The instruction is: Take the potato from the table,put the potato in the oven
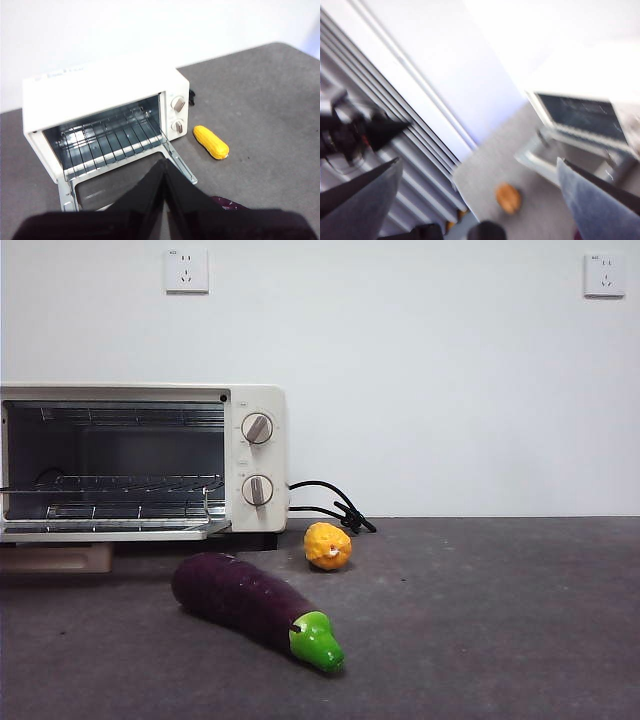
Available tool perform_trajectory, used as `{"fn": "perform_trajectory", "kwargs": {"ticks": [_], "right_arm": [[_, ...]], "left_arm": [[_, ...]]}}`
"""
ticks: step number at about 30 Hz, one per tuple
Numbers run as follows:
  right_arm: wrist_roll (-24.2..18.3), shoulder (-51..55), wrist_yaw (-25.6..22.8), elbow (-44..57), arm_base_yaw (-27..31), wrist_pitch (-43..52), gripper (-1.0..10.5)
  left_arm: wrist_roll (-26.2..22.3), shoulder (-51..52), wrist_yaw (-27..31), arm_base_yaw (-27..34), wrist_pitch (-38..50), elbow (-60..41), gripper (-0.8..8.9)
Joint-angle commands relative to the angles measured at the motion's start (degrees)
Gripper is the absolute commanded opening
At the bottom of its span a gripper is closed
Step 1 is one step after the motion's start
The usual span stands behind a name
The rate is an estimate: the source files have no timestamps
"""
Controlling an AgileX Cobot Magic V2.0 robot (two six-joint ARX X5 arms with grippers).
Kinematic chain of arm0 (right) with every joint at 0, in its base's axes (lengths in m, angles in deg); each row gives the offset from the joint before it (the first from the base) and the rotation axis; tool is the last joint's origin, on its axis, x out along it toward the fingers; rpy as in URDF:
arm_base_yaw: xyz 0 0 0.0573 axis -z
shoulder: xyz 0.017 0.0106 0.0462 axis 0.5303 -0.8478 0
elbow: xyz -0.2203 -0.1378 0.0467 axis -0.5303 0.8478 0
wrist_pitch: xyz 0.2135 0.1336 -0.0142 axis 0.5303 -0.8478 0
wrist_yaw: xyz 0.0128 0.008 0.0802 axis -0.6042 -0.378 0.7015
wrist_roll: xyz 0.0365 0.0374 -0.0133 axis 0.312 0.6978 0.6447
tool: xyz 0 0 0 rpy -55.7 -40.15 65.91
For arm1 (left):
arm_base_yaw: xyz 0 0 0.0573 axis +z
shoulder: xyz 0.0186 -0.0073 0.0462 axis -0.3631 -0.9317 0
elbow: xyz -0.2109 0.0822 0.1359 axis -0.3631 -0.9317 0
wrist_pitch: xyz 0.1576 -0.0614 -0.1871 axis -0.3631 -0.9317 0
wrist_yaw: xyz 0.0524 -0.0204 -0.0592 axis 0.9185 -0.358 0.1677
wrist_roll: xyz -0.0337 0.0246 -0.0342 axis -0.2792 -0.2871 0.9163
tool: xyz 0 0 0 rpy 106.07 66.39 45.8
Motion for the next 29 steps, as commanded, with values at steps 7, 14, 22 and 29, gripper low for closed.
{"fn": "perform_trajectory", "kwargs": {"ticks": [7, 14, 22, 29], "right_arm": [[-0.42, -18.14, -7.54, -16.74, -19.19, -1.07, 10.4], [-13.51, -36.65, -19.78, -35.71, -29.62, -16.11, 10.4], [-22.56, -54.84, -38.12, -52.65, -36.09, -30.91, 10.4], [-22.36, -63.69, -37.81, -54.99, -39.98, -27.98, 10.4]], "left_arm": [[0.44, 3.85, 0.17, 0.04, -9.40, 0.15, -0.05], [0.76, 5.75, 0.24, 0.04, -12.33, 0.83, -0.05], [2.34, 7.50, 14.38, 0.02, -12.33, 11.63, -0.05], [3.61, 7.50, 22.93, -0.09, -12.33, 25.49, -0.05]]}}
